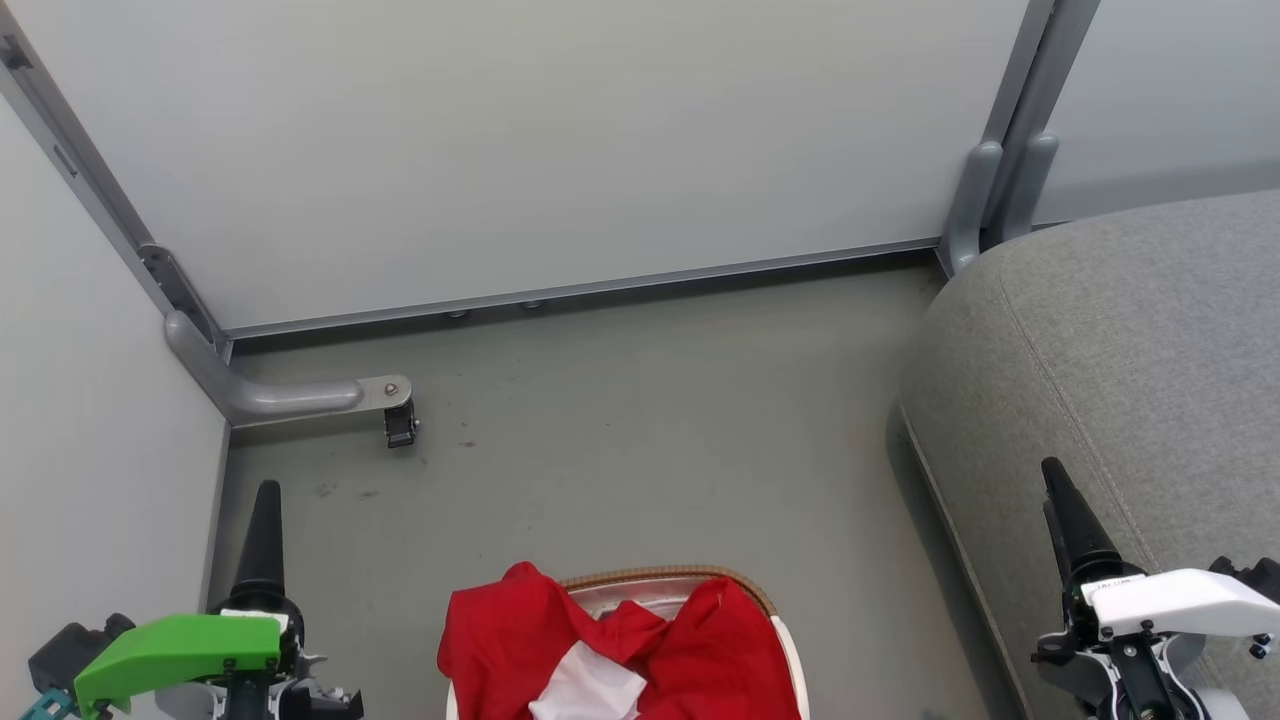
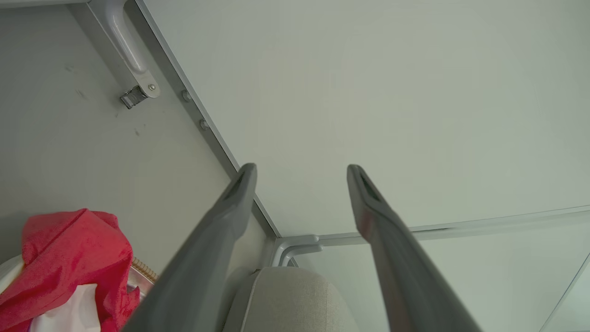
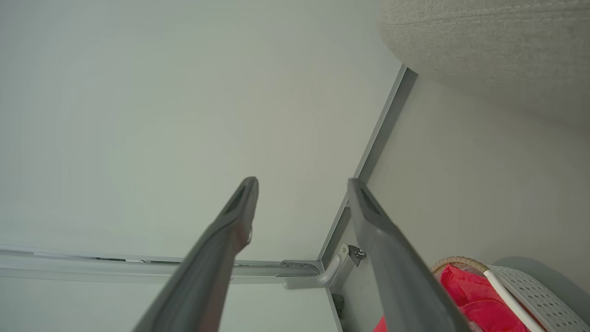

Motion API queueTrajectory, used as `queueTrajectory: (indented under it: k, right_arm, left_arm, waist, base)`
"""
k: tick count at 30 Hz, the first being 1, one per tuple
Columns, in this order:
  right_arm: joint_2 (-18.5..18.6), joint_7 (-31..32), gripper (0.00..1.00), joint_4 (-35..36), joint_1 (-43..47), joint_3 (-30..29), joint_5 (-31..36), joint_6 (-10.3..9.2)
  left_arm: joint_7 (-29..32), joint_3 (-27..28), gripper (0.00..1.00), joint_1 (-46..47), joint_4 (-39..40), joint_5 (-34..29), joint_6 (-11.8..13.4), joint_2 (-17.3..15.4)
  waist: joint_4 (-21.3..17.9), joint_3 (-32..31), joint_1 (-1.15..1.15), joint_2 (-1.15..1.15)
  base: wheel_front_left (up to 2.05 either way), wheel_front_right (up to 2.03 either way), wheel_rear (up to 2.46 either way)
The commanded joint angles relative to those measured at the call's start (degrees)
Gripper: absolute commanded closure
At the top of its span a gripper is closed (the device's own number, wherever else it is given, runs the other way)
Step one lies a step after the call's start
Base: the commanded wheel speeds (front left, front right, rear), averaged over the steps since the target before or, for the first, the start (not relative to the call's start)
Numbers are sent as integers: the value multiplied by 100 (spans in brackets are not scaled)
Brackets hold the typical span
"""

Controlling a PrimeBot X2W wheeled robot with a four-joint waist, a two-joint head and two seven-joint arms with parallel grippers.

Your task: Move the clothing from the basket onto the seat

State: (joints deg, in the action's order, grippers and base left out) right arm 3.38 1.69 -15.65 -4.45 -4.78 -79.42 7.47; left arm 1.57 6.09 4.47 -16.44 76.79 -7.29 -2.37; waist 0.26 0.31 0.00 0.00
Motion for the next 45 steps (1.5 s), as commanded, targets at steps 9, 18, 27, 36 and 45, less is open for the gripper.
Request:
queueTrajectory:
  k: [9,18,27,36,45]
  right_arm:
    - [93,-263,0,150,-99,95,1229,2]
    - [110,-455,0,56,-52,160,2053,2]
    - [164,-630,0,32,-53,276,2827,2]
    - [206,-793,0,35,-66,432,3541,2]
    - [281,-940,0,55,-160,668,4232,3]
  left_arm:
    - [-256,-110,0,-9,34,-1368,-10,-46]
    - [-446,-197,0,-59,-28,-2378,-7,-50]
    - [-622,-347,0,-135,-36,-3255,60,-88]
    - [-783,-574,0,-148,-68,-3985,157,-182]
    - [-931,-767,0,-185,-159,-4564,274,-228]
  waist:
    - [5,-5,0,0]
    - [13,-12,0,0]
    - [8,-2,0,0]
    - [9,-4,0,0]
    - [7,-21,0,0]
  base:
    - [0,0,0]
    - [0,0,0]
    - [0,0,0]
    - [0,0,0]
    - [0,0,0]
